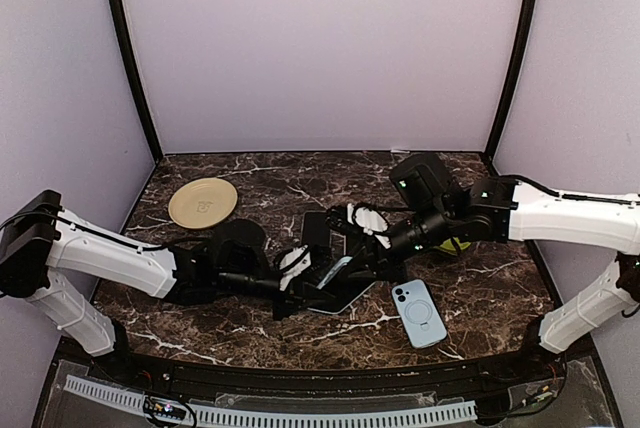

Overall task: Put the phone into the phone case
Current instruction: Press the top left corner of the phone case.

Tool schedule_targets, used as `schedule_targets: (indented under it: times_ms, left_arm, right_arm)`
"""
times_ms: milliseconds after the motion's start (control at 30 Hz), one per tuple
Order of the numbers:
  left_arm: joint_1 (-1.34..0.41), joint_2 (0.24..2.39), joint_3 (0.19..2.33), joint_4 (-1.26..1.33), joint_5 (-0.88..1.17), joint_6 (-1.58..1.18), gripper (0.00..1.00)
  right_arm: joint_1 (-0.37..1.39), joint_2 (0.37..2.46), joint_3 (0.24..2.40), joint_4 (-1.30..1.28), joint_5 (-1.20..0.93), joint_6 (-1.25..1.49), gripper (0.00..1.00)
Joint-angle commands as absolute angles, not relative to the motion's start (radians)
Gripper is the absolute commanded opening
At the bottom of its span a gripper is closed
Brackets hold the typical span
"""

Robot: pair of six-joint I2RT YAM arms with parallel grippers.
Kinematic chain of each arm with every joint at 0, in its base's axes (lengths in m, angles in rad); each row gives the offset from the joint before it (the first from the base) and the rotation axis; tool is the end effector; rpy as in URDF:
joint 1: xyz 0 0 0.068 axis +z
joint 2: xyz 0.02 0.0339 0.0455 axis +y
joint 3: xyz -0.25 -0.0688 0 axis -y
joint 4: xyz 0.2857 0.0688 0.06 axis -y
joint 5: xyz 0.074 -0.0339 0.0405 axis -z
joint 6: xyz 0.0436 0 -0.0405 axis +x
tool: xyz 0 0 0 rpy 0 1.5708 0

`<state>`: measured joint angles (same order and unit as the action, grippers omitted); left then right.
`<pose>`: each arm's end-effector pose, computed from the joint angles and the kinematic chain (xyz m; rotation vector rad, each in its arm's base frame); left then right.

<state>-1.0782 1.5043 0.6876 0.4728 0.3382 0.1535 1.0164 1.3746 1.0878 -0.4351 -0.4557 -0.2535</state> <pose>0.1533 -0.3162 0.1570 1.3489 1.4907 -0.9318 0.1665 0.3053 0.2607 -1.5999 1.7544 0.9055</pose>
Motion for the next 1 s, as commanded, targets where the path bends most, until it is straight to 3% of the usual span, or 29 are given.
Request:
schedule_targets:
  times_ms: [0, 167, 233, 267, 333, 467, 633, 667, 767, 833, 867, 933, 967]
  left_arm:
    - [-1.076, 1.449, 0.687, 0.569, 0.337, 0.137, 0.0]
    - [-1.081, 1.476, 0.703, 0.575, 0.395, 0.105, 0.0]
    - [-1.081, 1.48, 0.71, 0.579, 0.407, 0.092, 0.11]
    - [-1.081, 1.479, 0.711, 0.587, 0.408, 0.088, 0.22]
    - [-1.081, 1.458, 0.705, 0.604, 0.403, 0.083, 0.27]
    - [-1.081, 1.443, 0.695, 0.601, 0.36, 0.105, 0.15]
    - [-1.081, 1.448, 0.723, 0.554, 0.379, 0.1, 0.3]
    - [-1.081, 1.444, 0.723, 0.558, 0.381, 0.096, 0.28]
    - [-1.081, 1.433, 0.719, 0.576, 0.364, 0.096, 0.02]
    - [-1.082, 1.422, 0.711, 0.587, 0.352, 0.098, 0.0]
    - [-1.082, 1.413, 0.702, 0.595, 0.351, 0.095, 0.0]
    - [-1.082, 1.398, 0.688, 0.629, 0.355, 0.074, 0.0]
    - [-1.082, 1.384, 0.681, 0.659, 0.356, 0.065, 0.0]
  right_arm:
    - [1.018, 1.355, 1.121, -0.424, -0.448, -0.223, 0.0]
    - [1.019, 1.333, 1.146, -0.417, -0.5, -0.226, 0.0]
    - [1.019, 1.33, 1.154, -0.42, -0.521, -0.231, 0.0]
    - [1.018, 1.329, 1.158, -0.427, -0.53, -0.233, 0.0]
    - [1.018, 1.327, 1.165, -0.448, -0.54, -0.243, 0.0]
    - [1.018, 1.326, 1.17, -0.456, -0.548, -0.246, 0.0]
    - [1.019, 1.334, 1.179, -0.474, -0.554, -0.256, 0.0]
    - [1.019, 1.335, 1.18, -0.477, -0.557, -0.258, 0.0]
    - [1.019, 1.337, 1.18, -0.482, -0.558, -0.259, 0.0]
    - [1.018, 1.331, 1.18, -0.483, -0.555, -0.255, 0.0]
    - [1.018, 1.325, 1.174, -0.475, -0.544, -0.245, 0.08]
    - [1.012, 1.304, 1.147, -0.433, -0.518, -0.217, 0.46]
    - [1.005, 1.283, 1.123, -0.403, -0.51, -0.202, 0.59]
